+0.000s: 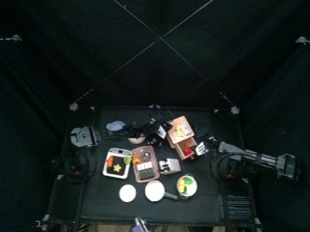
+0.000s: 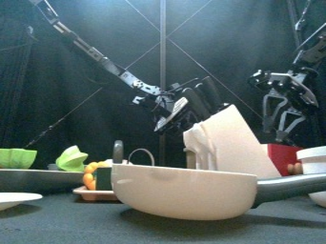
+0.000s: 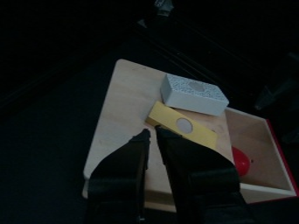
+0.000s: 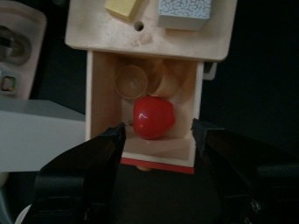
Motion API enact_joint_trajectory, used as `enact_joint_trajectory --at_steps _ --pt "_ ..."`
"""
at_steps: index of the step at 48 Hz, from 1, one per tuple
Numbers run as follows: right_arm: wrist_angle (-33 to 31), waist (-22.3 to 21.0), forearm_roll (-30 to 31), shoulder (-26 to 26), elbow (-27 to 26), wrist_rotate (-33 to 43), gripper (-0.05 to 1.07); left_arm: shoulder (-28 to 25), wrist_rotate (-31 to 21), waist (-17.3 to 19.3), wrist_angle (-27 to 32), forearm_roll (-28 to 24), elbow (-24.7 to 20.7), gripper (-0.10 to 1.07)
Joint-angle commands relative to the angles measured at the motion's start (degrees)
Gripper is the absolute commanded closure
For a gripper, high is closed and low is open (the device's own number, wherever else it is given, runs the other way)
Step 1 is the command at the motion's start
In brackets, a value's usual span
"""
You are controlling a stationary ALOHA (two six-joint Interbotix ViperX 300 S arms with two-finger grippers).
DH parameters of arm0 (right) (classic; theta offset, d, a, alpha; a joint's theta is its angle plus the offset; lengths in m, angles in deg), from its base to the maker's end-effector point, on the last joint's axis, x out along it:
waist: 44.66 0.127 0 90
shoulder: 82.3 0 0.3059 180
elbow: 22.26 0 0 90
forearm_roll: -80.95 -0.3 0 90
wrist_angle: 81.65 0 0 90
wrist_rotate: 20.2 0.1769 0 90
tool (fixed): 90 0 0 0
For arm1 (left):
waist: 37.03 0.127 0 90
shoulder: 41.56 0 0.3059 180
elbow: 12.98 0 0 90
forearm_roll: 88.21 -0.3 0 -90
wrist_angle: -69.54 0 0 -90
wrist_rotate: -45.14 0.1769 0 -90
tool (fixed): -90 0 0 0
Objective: Grab apple
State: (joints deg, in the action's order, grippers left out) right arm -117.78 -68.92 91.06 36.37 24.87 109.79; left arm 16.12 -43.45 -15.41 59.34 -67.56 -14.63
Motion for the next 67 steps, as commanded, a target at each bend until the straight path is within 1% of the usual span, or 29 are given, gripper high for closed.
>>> enact_joint_trajectory --at_steps 1,6,12,16,19,27,31,42,57,67 --pt "-2.8 0.1 0.4 -1.7 -4.5 -1.4 0.09 2.6 0.1 0.1 -0.3 -0.2 -0.6 0.38" --pt "-2.7 0.1 -0.7 -2.5 -6.4 -4.5 0.09 2.7 0.1 0.1 -0.3 -0.1 -0.5 0.38" --pt "-2.6 -0.4 -3.2 -3.9 -6.1 -7.6 0.09 3.8 0.2 0.1 -0.2 -0.3 0.3 0.38" --pt "-1.8 -0.4 -6.2 -5.4 -6.1 -9.4 0.08 5.0 0.3 0.1 -0.2 -1.0 1.5 0.38" --pt "-1.2 -0.5 -7.2 -6.6 -6.2 -10.3 0.08 6.2 0.3 0.0 -0.2 -2.4 2.8 0.38" --pt "-1.1 -1.8 -8.9 -9.4 -6.4 -13.4 0.06 9.5 0.2 -2.6 -0.4 -7.3 7.3 0.38" --pt "-0.7 -2.3 -9.7 -10.7 -6.2 -13.8 0.04 10.6 0.1 -3.4 -0.5 -8.8 9.1 0.38" --pt "0.4 -3.1 -9.9 -14.7 -6.4 -13.8 0.02 11.1 0.1 -3.3 -1.7 -7.1 11.3 0.38" --pt "1.1 -2.6 -10.7 -20.3 -7.2 -13.7 0.02 11.1 0.1 -3.1 -1.8 -6.8 12.0 0.38" --pt "0.8 -2.5 -10.7 -21.4 -7.5 -13.6 0.02 11.1 0.1 -3.1 -1.8 -6.7 12.5 0.38"
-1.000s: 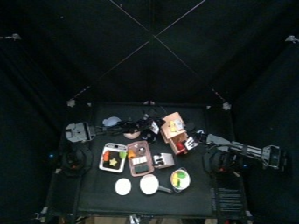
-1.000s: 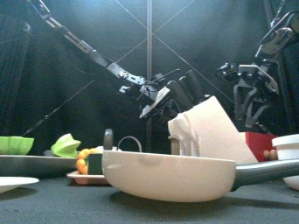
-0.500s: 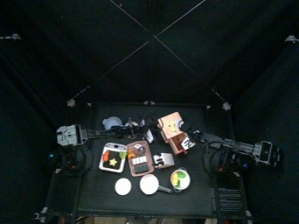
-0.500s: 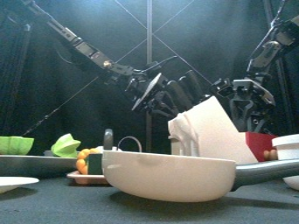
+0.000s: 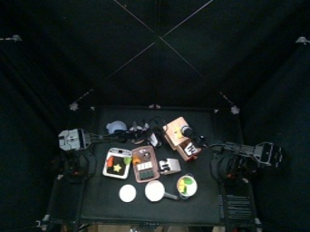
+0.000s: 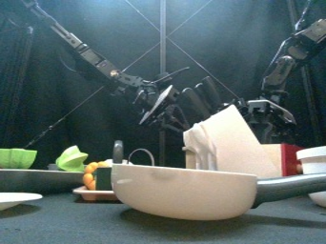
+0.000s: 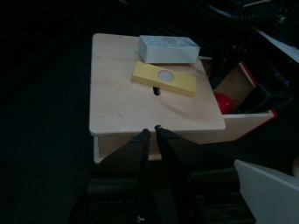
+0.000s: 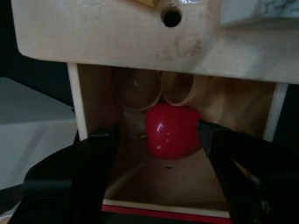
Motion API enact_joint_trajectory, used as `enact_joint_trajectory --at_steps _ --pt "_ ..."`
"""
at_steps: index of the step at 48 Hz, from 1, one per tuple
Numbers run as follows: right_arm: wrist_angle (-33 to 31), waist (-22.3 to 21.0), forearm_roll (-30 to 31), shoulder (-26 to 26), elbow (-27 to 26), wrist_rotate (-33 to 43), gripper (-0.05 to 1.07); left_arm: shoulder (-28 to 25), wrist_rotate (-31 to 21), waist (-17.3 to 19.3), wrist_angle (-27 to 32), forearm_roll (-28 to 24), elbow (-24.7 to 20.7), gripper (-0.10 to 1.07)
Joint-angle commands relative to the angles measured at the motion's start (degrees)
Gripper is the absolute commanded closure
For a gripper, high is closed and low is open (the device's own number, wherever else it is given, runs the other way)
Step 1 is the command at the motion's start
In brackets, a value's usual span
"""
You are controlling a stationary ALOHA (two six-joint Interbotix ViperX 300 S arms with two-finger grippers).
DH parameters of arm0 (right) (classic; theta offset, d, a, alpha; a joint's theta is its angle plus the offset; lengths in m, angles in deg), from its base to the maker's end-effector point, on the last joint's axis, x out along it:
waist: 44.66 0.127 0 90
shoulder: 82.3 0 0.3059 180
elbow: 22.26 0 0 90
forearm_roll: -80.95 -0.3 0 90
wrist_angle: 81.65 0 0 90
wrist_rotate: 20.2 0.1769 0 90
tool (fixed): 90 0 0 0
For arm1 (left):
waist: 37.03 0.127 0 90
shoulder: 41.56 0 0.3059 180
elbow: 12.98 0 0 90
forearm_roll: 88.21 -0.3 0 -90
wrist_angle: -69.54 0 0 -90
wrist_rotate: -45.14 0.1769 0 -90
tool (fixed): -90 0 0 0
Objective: Grab apple
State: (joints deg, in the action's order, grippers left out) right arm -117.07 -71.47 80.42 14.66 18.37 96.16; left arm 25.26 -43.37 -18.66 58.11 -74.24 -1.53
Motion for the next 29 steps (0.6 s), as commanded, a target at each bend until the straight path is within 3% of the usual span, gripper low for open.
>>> enact_joint_trajectory --at_steps 1,14,29 --pt "0.0 0.1 -0.1 0.3 -1.1 0.1 0.02 2.0 0.0 0.2 -0.5 0.0 -0.6 0.38" --pt "-3.1 1.1 -0.1 -0.4 -1.8 0.4 0.03 1.9 0.0 0.2 -0.5 -0.1 -0.6 0.38" --pt "-6.0 1.2 0.4 -5.0 -3.5 0.3 0.03 1.5 0.0 0.2 -0.4 0.0 -0.5 0.38"
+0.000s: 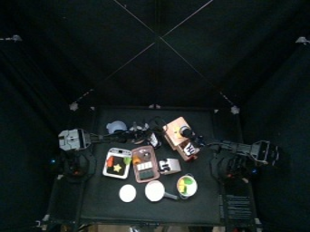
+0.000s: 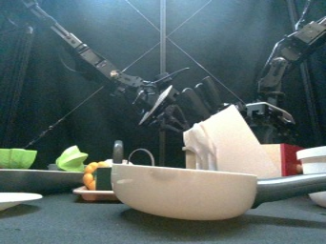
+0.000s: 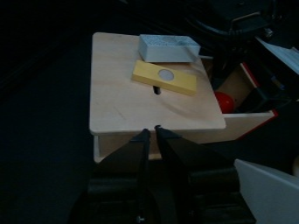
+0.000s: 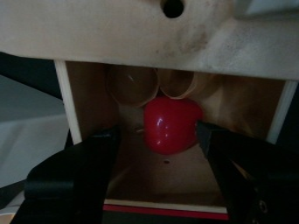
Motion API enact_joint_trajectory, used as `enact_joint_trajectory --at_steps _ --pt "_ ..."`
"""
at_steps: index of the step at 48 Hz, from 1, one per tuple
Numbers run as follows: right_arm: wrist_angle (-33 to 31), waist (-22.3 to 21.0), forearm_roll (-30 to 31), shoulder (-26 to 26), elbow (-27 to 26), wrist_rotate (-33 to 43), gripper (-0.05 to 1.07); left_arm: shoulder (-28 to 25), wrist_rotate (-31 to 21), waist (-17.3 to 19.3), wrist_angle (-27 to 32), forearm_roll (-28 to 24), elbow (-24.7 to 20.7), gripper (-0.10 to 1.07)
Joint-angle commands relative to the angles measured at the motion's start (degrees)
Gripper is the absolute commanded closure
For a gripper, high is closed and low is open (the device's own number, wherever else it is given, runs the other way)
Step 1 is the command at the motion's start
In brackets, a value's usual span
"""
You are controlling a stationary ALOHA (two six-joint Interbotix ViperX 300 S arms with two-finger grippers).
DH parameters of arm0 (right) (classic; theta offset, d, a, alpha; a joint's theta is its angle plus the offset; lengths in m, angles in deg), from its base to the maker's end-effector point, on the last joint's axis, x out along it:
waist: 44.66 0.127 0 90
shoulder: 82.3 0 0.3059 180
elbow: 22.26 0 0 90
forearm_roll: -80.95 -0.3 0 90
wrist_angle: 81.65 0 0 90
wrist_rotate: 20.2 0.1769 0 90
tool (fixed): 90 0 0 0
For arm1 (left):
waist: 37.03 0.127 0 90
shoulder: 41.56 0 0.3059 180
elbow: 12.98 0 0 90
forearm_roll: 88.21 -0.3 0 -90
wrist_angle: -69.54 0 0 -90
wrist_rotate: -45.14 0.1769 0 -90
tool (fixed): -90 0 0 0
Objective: Grab apple
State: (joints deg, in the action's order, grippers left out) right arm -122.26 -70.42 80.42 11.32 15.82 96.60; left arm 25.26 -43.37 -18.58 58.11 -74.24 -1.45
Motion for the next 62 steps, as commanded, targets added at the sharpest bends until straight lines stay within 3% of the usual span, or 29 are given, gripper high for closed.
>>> enact_joint_trajectory --at_steps 1,48,62 --pt "-0.9 0.2 0.4 -2.1 -1.1 -0.3 0.03 1.5 0.0 0.1 -0.5 0.0 -0.7 0.38" --pt "-0.8 1.0 4.1 -11.2 -2.8 -0.3 0.03 1.3 0.1 0.2 -0.4 -0.2 -0.1 0.38" --pt "-0.6 1.3 4.1 -11.5 -3.3 -0.4 0.06 1.3 0.1 0.4 -0.4 -0.2 0.1 0.38"
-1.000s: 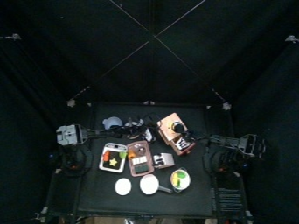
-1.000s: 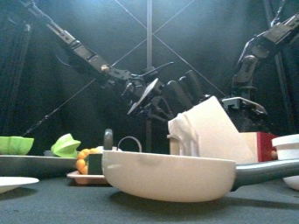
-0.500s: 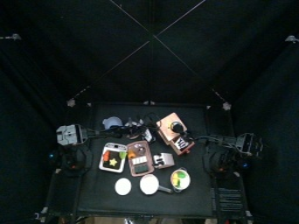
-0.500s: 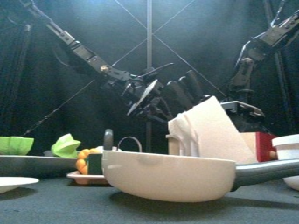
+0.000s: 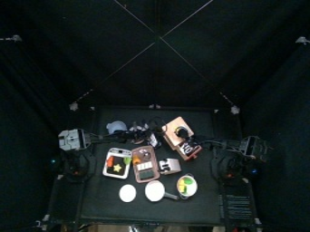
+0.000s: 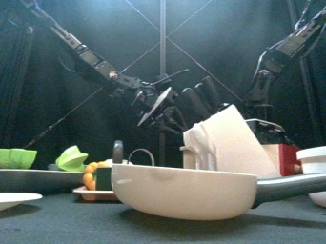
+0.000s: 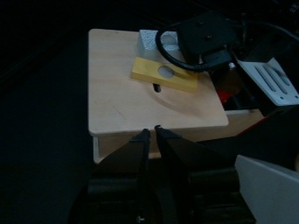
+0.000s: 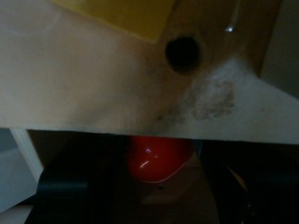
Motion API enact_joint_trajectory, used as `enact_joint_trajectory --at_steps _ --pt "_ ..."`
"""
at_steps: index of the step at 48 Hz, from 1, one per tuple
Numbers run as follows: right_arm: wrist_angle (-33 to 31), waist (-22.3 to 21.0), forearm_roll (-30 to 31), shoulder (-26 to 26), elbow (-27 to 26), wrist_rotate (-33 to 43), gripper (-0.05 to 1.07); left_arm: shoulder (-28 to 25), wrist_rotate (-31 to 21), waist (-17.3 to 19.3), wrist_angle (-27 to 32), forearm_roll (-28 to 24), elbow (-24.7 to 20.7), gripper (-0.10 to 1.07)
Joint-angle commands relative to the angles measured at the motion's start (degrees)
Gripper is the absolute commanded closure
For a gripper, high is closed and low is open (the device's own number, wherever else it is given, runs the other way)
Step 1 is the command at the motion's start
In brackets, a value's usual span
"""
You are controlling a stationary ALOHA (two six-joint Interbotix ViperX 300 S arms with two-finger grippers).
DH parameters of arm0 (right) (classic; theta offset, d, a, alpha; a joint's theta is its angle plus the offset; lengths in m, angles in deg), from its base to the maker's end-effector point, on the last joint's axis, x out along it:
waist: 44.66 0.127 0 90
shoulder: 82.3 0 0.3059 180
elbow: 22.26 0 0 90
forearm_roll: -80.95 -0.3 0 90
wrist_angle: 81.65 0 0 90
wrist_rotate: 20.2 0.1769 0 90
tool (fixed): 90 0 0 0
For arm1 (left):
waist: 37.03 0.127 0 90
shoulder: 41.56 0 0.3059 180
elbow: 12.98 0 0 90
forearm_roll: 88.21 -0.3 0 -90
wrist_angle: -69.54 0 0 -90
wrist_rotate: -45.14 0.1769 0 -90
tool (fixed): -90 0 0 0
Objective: Grab apple
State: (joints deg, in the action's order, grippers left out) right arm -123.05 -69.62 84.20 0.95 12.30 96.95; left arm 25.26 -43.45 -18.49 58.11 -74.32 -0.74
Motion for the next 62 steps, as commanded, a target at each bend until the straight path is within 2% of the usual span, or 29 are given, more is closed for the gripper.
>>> enact_joint_trajectory --at_steps 1,10,15,44,62 --pt "0.2 0.6 0.4 -1.1 0.1 -0.8 0.08 1.3 0.2 0.3 -0.4 -0.1 -0.6 0.38" --pt "0.0 1.0 0.4 -1.1 -0.1 -0.3 0.23 1.4 0.2 0.3 -0.5 -0.1 -0.6 0.38" --pt "-0.5 1.0 0.3 -0.6 -0.7 -0.3 0.27 1.5 0.1 0.3 -0.4 0.0 -0.6 0.38" --pt "-4.6 0.7 2.1 9.9 -3.9 -0.4 0.27 1.8 0.1 0.3 -0.5 0.0 -0.6 0.38" --pt "-4.5 0.0 2.5 12.3 -3.7 -0.7 0.27 1.8 0.1 0.3 -0.5 -0.1 -0.7 0.38"
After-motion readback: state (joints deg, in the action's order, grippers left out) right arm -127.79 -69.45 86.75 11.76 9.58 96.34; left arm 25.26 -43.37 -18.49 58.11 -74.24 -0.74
